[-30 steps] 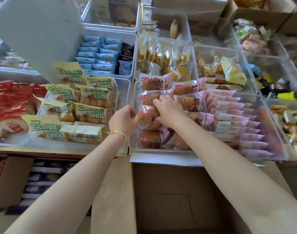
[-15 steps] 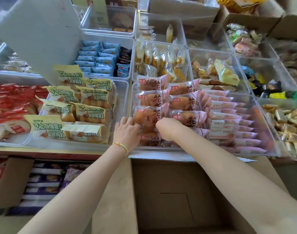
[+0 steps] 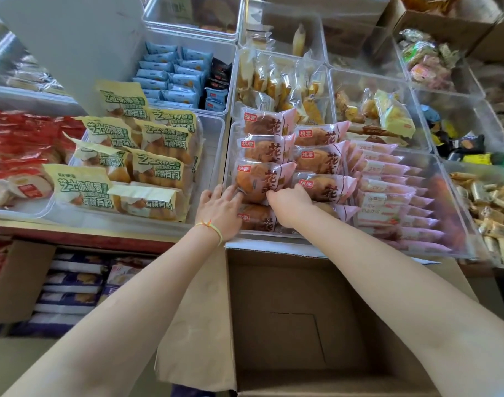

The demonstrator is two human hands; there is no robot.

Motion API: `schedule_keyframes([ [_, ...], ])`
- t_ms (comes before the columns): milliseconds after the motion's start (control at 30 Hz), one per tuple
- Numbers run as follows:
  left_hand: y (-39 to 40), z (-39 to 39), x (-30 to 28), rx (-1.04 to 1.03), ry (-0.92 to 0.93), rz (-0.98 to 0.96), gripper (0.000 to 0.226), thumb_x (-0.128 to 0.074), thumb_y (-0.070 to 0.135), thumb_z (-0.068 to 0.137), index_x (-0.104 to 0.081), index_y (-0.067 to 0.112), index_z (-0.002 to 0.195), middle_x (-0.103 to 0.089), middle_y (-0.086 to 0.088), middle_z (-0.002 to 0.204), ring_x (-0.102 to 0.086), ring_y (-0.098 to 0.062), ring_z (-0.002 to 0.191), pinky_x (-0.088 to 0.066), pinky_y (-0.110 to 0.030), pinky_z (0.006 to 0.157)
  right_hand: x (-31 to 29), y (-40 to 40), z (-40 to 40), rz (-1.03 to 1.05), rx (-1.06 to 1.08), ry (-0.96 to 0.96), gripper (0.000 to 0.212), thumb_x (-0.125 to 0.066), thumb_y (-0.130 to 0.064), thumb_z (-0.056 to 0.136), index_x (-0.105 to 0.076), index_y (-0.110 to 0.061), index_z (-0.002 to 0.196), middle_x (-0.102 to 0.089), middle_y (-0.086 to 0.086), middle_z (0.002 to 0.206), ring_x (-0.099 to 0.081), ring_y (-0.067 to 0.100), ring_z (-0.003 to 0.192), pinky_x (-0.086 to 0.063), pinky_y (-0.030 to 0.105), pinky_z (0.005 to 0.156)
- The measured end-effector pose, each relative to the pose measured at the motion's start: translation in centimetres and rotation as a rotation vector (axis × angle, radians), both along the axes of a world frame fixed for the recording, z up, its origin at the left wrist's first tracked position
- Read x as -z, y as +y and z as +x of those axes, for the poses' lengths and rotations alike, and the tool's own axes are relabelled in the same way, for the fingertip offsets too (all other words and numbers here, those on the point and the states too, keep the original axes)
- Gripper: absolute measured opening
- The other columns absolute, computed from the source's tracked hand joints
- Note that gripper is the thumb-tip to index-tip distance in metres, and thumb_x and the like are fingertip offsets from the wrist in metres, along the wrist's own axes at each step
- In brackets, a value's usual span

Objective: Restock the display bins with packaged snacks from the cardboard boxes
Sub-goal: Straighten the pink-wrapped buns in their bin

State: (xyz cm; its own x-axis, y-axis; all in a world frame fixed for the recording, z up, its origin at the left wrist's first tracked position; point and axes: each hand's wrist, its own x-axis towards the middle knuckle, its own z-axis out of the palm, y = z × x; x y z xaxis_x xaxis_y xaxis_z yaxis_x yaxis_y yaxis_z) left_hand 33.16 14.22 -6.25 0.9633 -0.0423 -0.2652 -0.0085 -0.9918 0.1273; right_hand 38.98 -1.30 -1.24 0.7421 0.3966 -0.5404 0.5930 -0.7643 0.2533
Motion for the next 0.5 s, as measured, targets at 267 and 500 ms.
schedule_keyframes([
  [267,0.4,-0.2,0.2,0.011,-0.038,-0.023,0.053,-0.046,0.033,0.091,-0.038,0.033,0.143,-0.031,0.002,0.156,-0.027,-0.025,0.140,-0.020,-0.043,0.110,0.1,-0.8,-1.0,0.310,0.053,0.062,0.016,-0.053,-0.010,0.097,-0.063,-0.019,0.105,-0.063,0.006,0.109,-0.055,0.030,0.105,-0.040,0.032,0.085],
  [500,0.5,1.1,-0.4,0.055,-0.054,0.106,0.032,-0.051,0.028,0.092,-0.061,0.026,0.123,-0.050,-0.002,0.124,-0.043,-0.025,0.118,-0.034,-0.039,0.098,-0.1,-3.2,-0.5,0.534,0.390,0.067,0.033,-0.053,-0.002,0.090,-0.062,-0.033,0.085,-0.063,-0.003,0.095,-0.054,0.030,0.105,-0.051,0.045,0.093],
])
